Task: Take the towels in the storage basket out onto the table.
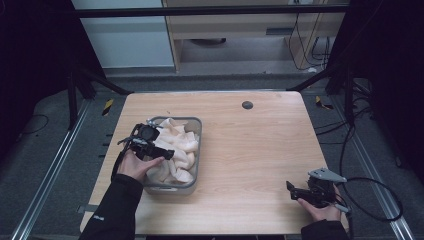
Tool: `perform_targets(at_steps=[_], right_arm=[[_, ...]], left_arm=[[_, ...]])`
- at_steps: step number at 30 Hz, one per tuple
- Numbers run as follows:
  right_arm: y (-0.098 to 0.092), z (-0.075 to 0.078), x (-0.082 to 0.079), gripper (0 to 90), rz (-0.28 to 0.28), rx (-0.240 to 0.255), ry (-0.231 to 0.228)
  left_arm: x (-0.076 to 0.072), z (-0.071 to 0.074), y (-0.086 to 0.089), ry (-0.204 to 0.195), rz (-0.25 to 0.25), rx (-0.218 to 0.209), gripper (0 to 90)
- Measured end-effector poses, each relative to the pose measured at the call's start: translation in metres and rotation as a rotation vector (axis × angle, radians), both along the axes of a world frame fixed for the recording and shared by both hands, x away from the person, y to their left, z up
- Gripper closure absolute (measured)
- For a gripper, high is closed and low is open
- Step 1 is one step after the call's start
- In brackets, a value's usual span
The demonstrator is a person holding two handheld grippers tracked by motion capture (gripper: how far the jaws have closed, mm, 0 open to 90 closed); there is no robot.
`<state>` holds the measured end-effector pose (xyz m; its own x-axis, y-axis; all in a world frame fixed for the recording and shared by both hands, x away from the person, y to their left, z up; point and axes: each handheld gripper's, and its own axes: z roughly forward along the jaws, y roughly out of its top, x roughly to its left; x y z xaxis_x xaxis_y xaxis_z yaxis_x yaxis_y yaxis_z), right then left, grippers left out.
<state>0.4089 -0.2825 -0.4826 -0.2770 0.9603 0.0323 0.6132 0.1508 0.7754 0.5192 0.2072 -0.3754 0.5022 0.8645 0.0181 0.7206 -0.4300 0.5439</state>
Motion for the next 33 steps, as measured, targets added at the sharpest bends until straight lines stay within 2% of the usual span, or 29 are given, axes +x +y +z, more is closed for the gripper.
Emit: perform_targets(at_steps=[5,12,16,20,30,31,33], right_arm=[[0.0,-0.001,0.001,8.5,0.002,-0.006,0.001],[0.0,-0.001,0.001,6.9,0.003,0.002,0.018],[0.0,-0.002,0.002,6.4,0.004,-0.005,0.02],[0.0,-0.002,0.002,6.2,0.005,-0.007,0.021],[0.001,-0.002,0.002,5.9,0.011,-0.01,0.03],[0.001,-0.002,0.002,5.9,0.011,-0.01,0.03],[0.001,-0.002,0.002,5.8,0.011,-0.011,0.03]], left_arm=[[0.003,-0.007,0.001,0.004,0.011,-0.004,10.2],[0.006,-0.022,-0.001,0.03,0.021,0.001,8.5],[0.006,-0.027,-0.001,0.044,0.023,0.012,8.6],[0.007,-0.032,-0.001,0.058,0.029,0.005,9.5],[0.009,-0.036,0.0,0.102,0.044,0.01,29.4],[0.01,-0.037,0.0,0.109,0.046,0.014,29.4],[0.01,-0.038,0.0,0.119,0.052,0.018,39.1]])
